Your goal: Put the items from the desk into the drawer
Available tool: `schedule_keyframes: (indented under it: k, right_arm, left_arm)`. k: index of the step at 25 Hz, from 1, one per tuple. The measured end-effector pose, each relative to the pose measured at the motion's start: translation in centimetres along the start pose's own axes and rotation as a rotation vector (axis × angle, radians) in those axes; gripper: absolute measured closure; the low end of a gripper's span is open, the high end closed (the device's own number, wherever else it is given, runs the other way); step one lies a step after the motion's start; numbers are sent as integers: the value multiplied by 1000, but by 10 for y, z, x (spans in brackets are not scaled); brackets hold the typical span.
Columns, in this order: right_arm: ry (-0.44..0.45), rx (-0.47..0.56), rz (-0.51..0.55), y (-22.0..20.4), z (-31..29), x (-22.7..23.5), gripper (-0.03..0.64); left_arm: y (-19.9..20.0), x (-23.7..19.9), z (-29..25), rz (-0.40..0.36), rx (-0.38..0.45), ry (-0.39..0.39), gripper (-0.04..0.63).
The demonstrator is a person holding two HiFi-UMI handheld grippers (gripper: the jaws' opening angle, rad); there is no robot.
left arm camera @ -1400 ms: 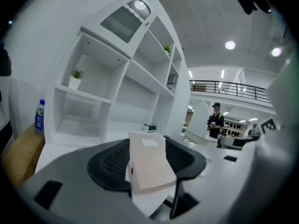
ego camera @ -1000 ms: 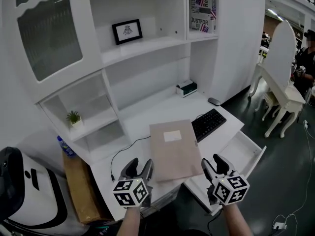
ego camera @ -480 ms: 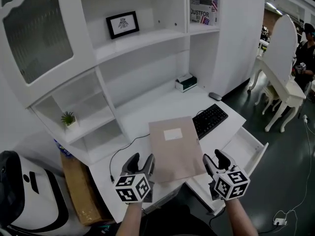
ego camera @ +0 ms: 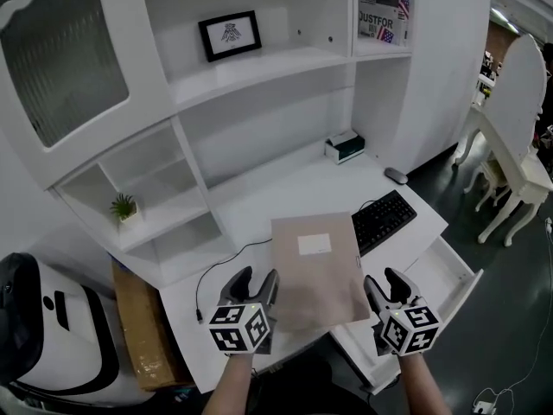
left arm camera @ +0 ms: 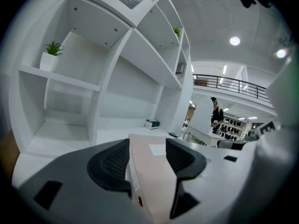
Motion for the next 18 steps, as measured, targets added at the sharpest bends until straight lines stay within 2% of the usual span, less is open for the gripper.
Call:
schedule_keyframes:
  k: [6, 18]
  right_arm:
    - [18, -30, -21, -8, -13, 14, 413]
    - [25, -61, -69, -22, -22, 31, 413]
  left_arm:
    - [-12, 2, -25, -6, -60, 29, 376]
    - [-60, 5, -78, -13, -258, 56, 374]
Point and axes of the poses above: the fingertips, and each gripper's own axes: z backward along the fingers, x to its right, y out of its top, the point moved 7 cm from there along z, backward along the fingers, and after that the axes turned 14 degrees about y, right-handed, at the moved point
